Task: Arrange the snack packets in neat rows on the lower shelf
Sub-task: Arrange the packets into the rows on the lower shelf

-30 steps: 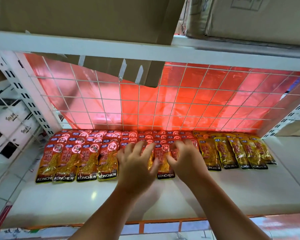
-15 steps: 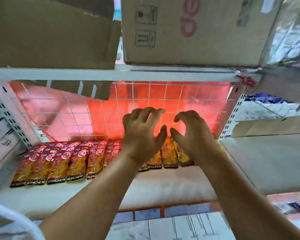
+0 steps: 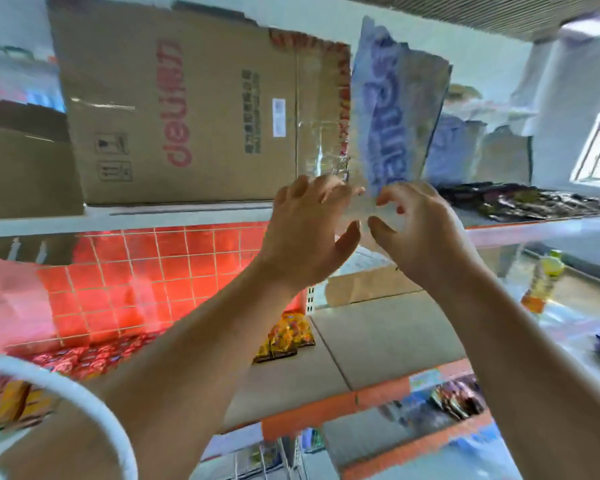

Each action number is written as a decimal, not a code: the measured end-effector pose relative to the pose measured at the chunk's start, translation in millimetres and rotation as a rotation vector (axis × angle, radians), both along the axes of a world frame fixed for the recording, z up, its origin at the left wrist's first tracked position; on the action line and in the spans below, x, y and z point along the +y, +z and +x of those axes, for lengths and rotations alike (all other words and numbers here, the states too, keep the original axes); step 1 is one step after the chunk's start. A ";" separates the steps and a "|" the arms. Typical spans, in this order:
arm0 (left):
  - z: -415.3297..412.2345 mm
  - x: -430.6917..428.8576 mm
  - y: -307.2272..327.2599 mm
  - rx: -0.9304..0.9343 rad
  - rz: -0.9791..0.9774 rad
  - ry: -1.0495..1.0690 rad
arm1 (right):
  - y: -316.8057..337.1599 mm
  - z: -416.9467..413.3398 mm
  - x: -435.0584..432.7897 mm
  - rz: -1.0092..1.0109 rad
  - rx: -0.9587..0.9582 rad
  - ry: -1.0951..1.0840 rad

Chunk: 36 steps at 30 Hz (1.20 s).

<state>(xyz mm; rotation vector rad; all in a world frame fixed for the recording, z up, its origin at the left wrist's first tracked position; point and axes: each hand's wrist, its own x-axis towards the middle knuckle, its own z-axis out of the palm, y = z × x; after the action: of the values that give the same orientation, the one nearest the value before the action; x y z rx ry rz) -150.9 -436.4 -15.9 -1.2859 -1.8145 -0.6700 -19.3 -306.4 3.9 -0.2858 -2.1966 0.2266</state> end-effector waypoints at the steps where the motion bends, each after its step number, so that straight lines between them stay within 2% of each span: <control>1: 7.8 9.9 5.8 -0.003 -0.017 -0.022 | 2.6 10.3 10.2 -0.005 0.002 -0.014; 8: 32.2 76.4 19.5 -0.065 -0.115 -0.196 | 2.3 59.1 73.3 -0.038 -0.033 -0.118; 13: 15.4 116.1 17.6 -0.300 -0.275 -0.210 | -15.8 59.2 111.3 -0.064 -0.077 -0.149; 17: -11.4 152.2 22.3 -0.653 -0.416 -0.223 | -22.7 49.3 145.9 -0.063 -0.120 -0.159; 20: -32.5 180.0 33.2 -0.695 -0.515 -0.197 | -18.2 35.8 177.4 -0.052 -0.150 -0.178; 23: -54.1 208.9 41.7 -0.792 -0.596 -0.268 | -9.8 17.1 209.3 -0.049 -0.167 -0.208; 30: -83.9 269.4 61.4 -0.723 -0.709 -0.291 | 9.3 -22.3 272.9 -0.058 -0.191 -0.196; 36: -91.0 308.5 72.4 -0.627 -0.674 -0.301 | 21.1 -35.7 311.4 -0.039 -0.184 -0.204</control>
<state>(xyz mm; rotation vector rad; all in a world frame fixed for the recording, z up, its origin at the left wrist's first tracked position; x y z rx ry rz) -241.9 -127.9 56.6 -1.9765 -2.5155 -0.6986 -55.0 5.1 25.0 -0.5693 -2.3255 0.1340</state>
